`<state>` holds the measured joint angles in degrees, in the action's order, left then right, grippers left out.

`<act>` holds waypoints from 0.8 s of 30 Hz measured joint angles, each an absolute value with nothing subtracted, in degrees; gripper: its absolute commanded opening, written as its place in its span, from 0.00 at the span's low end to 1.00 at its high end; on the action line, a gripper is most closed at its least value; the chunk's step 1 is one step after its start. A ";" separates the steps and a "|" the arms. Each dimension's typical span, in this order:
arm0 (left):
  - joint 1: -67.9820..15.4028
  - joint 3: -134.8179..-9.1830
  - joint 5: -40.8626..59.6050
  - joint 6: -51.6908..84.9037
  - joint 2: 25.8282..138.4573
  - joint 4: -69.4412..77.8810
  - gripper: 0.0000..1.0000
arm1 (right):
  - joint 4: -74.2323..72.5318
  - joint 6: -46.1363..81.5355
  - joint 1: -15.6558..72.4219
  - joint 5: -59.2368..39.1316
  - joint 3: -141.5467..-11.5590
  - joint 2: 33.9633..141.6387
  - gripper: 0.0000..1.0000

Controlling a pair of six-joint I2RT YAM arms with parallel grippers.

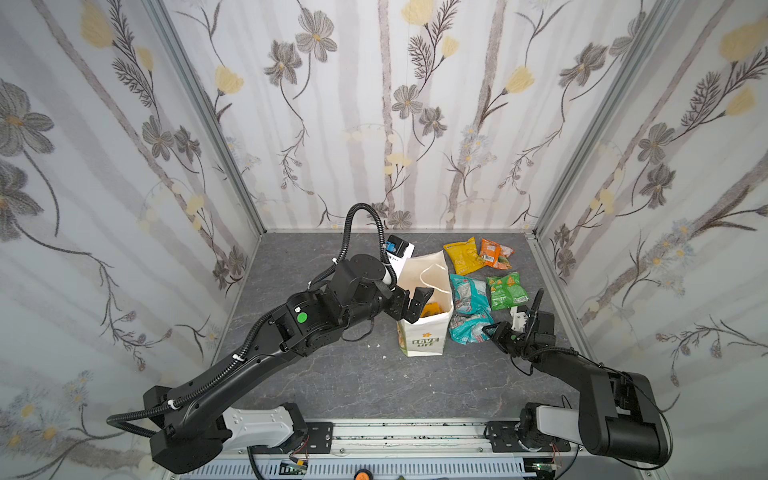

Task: Take the snacks out of the paper bag
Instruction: 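Lower the teal bag onto the other teal bag and open the right gripper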

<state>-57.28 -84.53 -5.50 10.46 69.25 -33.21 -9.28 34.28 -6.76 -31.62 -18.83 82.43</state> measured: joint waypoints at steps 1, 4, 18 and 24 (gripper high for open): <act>-57.25 -84.53 -5.61 10.39 69.34 -33.21 1.00 | -8.58 33.98 -6.66 -30.87 -18.92 82.21 0.53; -57.25 -84.53 -6.39 9.91 69.63 -33.23 1.00 | -6.96 33.32 -6.17 -29.85 -19.49 81.17 0.68; -56.64 -88.29 -12.60 9.02 73.03 -37.19 1.00 | 6.66 30.41 -6.33 -23.86 -25.06 65.01 0.91; -54.26 -90.98 -14.92 10.24 77.08 -40.03 0.90 | 12.75 31.51 -4.45 -24.40 -34.92 52.56 0.99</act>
<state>-54.26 -90.98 -14.92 10.24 77.08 -40.03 12.75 31.51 -4.45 -24.40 -34.92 52.56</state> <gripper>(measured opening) 0.917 0.999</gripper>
